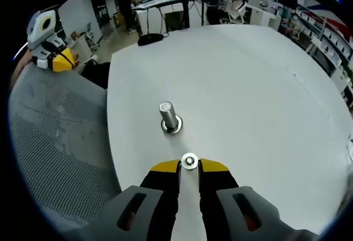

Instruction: Place the washer onto the threaded stud by aligning its center hole with the stud, sliding it down to the base, and recovering from edge contact or off-axis alignment until the washer reaches the visible bottom stop.

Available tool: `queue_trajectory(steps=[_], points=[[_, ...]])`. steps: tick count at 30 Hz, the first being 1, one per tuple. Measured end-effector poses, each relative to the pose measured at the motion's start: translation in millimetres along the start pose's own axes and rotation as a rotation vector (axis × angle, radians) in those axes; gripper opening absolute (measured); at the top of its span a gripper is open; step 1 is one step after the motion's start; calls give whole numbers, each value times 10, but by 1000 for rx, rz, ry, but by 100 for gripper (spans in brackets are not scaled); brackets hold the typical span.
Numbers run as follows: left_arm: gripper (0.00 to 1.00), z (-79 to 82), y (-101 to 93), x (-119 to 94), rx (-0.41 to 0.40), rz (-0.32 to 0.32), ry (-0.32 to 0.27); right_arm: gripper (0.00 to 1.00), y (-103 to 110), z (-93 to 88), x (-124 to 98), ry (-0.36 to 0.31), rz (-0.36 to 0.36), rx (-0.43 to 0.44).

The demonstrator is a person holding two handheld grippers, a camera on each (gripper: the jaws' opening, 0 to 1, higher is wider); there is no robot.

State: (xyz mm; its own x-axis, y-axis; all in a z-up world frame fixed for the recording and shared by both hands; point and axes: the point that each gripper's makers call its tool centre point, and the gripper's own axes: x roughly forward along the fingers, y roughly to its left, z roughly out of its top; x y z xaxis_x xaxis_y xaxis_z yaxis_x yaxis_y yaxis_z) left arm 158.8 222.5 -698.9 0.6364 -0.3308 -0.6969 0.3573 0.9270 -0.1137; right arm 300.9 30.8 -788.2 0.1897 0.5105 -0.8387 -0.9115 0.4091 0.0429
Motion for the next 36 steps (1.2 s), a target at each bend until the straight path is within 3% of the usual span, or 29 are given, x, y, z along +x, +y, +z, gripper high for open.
queue_trajectory(steps=[18, 19, 20, 21, 25, 36], points=[[0, -17, 38, -7, -17, 20, 3, 13, 2, -215, 312, 84, 19, -48], [0, -18, 42, -7, -20, 21, 3, 12, 4, -224, 323, 90, 21, -51], [0, -21, 46, -8, -23, 23, 4, 3, 13, -253, 324, 108, 29, -66], [0, -22, 47, -8, -26, 24, 5, 3, 12, -277, 324, 119, 36, -88], [0, -30, 49, -3, -26, 25, 11, 12, 9, -270, 362, 100, 35, -52], [0, -24, 52, 3, -27, 27, 11, 15, -201, -410, 221, 87, -2, 5]])
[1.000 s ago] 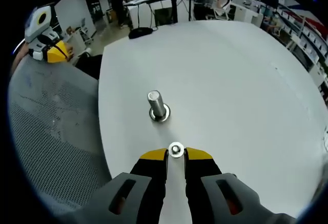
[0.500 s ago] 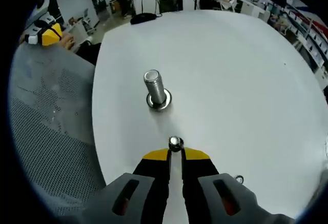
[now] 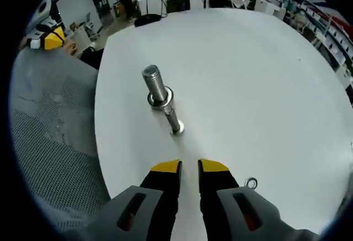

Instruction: Place the washer onto the threaded stud by aligning its center hole with the stud, sliding it down to the base, and recovering from edge contact or off-axis alignment until the washer reaches the visible bottom stop.

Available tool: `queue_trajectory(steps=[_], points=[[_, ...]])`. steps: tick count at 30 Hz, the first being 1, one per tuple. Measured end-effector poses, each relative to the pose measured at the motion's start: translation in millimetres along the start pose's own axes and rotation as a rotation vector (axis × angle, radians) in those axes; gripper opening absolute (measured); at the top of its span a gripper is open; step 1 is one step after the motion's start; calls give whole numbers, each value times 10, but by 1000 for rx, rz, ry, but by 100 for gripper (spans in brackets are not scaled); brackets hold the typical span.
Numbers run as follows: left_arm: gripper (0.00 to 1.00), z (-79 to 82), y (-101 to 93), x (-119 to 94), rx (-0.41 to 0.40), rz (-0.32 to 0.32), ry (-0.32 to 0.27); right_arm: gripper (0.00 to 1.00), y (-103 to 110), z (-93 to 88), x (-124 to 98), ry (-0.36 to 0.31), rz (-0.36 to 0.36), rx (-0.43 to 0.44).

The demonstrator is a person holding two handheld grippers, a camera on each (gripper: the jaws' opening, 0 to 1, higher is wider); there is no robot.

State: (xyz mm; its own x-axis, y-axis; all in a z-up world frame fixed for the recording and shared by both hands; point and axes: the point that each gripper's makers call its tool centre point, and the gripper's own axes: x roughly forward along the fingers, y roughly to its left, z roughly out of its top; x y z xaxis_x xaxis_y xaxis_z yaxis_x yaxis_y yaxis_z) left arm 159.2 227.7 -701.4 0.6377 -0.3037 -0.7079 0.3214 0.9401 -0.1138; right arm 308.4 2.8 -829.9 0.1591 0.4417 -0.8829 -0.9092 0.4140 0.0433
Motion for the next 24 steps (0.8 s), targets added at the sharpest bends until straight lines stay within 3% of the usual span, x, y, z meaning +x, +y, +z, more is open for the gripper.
queue_trajectory(steps=[12, 24], points=[[0, 32, -10, -5, 3, -9, -20, 17, -177, -257, -123, 19, -49, 57], [0, 19, -15, -3, 4, -12, -13, 18, -419, -369, -196, 32, -108, 99]])
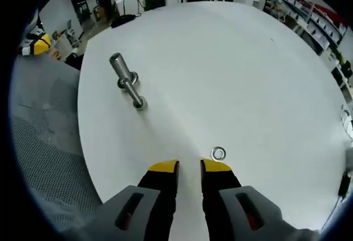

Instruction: Place the washer onto the threaded stud by aligning its center hole with the stud, sliding it down to the base, and recovering from edge contact or off-axis alignment until the washer reaches the visible bottom stop.

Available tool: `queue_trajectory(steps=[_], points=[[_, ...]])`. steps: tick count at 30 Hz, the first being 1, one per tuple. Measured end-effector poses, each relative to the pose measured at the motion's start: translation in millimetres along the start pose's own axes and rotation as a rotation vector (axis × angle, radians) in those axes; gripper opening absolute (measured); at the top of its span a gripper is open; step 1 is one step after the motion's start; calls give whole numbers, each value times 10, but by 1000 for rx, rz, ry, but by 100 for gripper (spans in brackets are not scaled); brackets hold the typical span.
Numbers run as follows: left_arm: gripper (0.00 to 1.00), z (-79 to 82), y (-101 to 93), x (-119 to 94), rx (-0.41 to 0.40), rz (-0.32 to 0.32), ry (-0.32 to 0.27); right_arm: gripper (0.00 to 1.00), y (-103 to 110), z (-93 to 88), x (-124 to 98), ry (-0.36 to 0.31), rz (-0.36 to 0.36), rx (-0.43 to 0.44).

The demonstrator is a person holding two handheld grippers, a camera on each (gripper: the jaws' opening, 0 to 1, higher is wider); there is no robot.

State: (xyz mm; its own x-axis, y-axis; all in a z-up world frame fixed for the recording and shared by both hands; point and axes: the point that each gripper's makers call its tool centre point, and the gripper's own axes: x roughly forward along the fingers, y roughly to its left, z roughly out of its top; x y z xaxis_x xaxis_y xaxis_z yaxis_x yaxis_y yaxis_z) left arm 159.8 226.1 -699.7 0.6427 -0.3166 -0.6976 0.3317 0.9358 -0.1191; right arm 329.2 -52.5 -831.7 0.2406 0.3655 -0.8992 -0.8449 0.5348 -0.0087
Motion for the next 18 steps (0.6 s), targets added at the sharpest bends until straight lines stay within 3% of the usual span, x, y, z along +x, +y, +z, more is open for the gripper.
queue_trajectory(steps=[18], points=[[0, -25, 7, -4, 0, 9, 13, 21, -264, -176, -65, 33, -32, 39]])
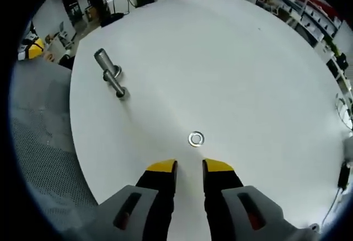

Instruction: Place the washer onto the threaded stud by aligning its center hole with the stud, sliding it down to the base, and recovering from edge contact or off-axis alignment until the washer reaches the visible bottom stop.

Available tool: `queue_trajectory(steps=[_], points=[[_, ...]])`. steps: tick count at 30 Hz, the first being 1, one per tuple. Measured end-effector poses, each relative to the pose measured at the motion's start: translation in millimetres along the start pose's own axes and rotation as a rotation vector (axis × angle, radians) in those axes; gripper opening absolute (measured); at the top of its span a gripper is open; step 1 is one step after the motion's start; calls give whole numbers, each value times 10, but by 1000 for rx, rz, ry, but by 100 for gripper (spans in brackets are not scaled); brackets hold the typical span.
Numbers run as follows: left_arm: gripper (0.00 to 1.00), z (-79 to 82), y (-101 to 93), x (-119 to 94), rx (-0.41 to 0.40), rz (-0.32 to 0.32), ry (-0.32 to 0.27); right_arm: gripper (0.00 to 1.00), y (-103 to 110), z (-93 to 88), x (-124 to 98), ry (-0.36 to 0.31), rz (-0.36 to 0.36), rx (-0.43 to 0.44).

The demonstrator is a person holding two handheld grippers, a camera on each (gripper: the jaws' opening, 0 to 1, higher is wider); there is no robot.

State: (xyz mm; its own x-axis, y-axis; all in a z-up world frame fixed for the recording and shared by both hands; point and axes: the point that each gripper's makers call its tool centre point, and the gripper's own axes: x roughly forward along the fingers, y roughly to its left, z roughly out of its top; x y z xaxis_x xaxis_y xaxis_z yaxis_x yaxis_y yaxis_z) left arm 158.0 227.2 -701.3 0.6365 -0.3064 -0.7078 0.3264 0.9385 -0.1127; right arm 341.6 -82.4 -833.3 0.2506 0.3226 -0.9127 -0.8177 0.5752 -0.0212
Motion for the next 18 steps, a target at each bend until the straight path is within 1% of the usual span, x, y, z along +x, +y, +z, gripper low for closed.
queue_trajectory(steps=[3, 7, 16, 18], points=[[0, -10, 5, -4, -3, 5, 3, 22, -25, -3, 5, -2, -1, 14], [0, -23, 11, 1, -3, 8, 12, 22, -42, -8, -3, 0, -5, 13], [0, -6, 15, -4, -12, 9, 0, 23, -63, -53, 3, 13, -10, 16], [0, -7, 9, -1, -6, 5, 2, 23, -104, -88, -9, 34, -34, -21]])
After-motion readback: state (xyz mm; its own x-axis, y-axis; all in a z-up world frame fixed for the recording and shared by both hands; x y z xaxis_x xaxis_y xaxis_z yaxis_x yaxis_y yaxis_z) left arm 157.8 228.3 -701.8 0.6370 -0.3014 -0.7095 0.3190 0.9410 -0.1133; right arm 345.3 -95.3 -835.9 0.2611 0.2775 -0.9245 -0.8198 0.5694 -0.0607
